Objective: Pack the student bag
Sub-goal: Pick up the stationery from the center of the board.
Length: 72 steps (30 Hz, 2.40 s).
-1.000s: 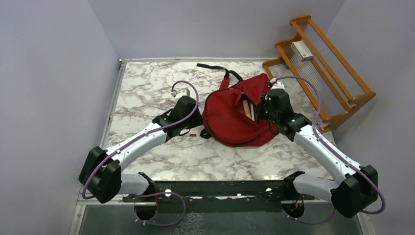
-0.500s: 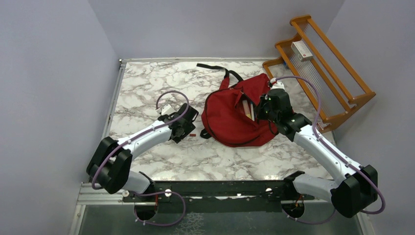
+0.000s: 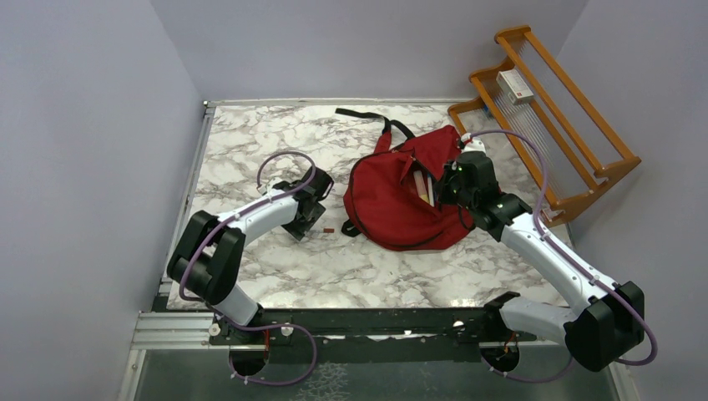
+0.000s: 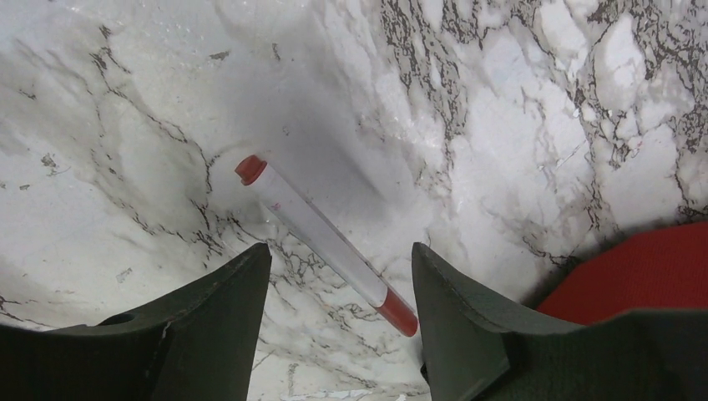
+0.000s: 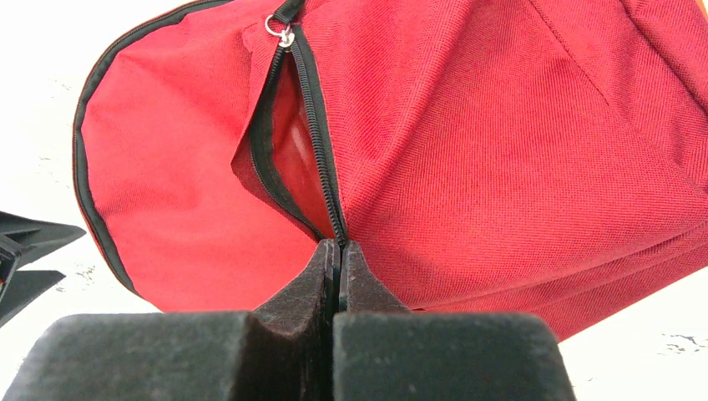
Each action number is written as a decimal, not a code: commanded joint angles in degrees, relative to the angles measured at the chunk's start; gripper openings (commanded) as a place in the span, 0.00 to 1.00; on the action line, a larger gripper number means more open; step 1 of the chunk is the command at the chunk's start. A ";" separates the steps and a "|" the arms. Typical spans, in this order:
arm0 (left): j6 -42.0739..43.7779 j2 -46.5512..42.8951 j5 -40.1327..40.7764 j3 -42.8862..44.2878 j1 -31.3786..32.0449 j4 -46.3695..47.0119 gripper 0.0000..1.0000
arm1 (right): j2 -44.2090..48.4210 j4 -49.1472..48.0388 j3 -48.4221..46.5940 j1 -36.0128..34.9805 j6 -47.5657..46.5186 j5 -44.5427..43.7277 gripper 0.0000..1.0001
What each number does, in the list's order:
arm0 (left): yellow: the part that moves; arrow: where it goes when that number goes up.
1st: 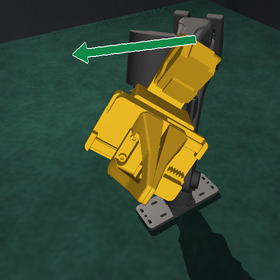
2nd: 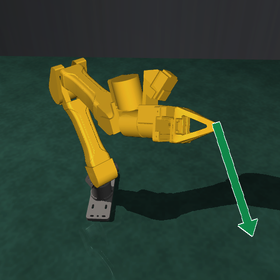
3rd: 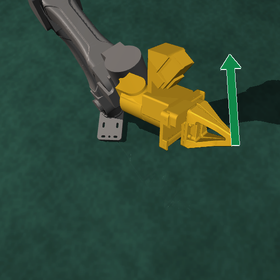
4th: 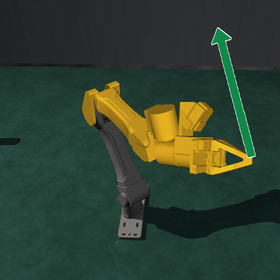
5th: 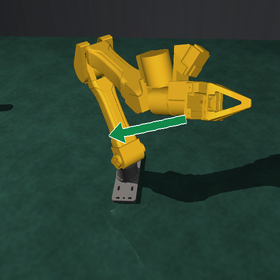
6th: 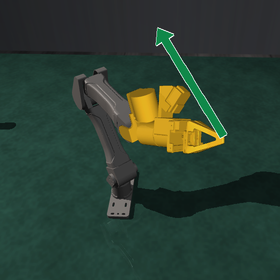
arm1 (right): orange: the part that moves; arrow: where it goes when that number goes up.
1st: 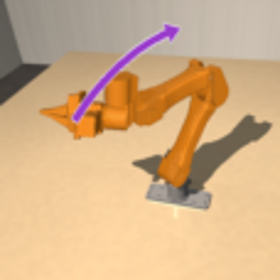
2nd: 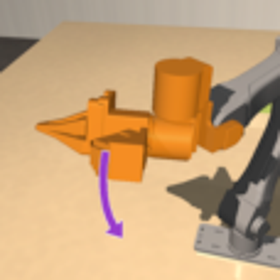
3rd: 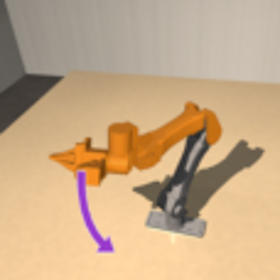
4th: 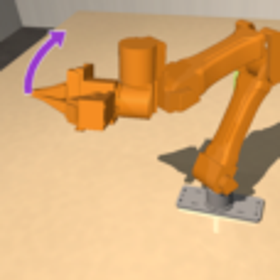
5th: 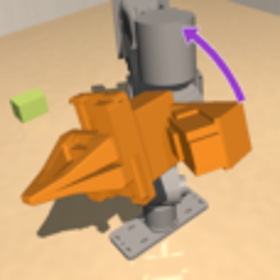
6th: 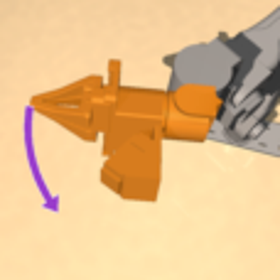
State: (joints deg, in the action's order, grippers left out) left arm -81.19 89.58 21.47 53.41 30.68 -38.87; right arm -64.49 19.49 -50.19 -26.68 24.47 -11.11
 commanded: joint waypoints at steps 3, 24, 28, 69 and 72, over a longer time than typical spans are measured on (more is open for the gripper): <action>-0.12 1.98 -1.80 2.00 -1.05 -0.93 0.64 | 0.99 0.71 0.17 -0.39 0.58 -0.62 0.00; 2.91 4.91 0.93 2.02 -1.15 1.05 0.31 | 1.01 0.67 0.34 -0.44 0.71 -0.99 0.00; 5.62 4.40 2.32 1.41 -1.19 3.13 0.19 | 0.69 0.61 0.08 -0.34 0.67 -0.91 0.00; 54.11 16.21 -10.40 9.35 -5.01 11.36 0.25 | 1.12 0.88 0.31 -0.39 0.76 -0.73 0.00; 54.61 15.67 -10.51 9.55 -5.01 11.62 0.18 | 1.37 0.99 0.34 -0.40 0.71 -0.91 0.01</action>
State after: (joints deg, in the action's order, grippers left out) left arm -27.44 103.44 11.75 64.69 26.06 -26.57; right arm -64.49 19.55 -50.19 -26.68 24.62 -11.27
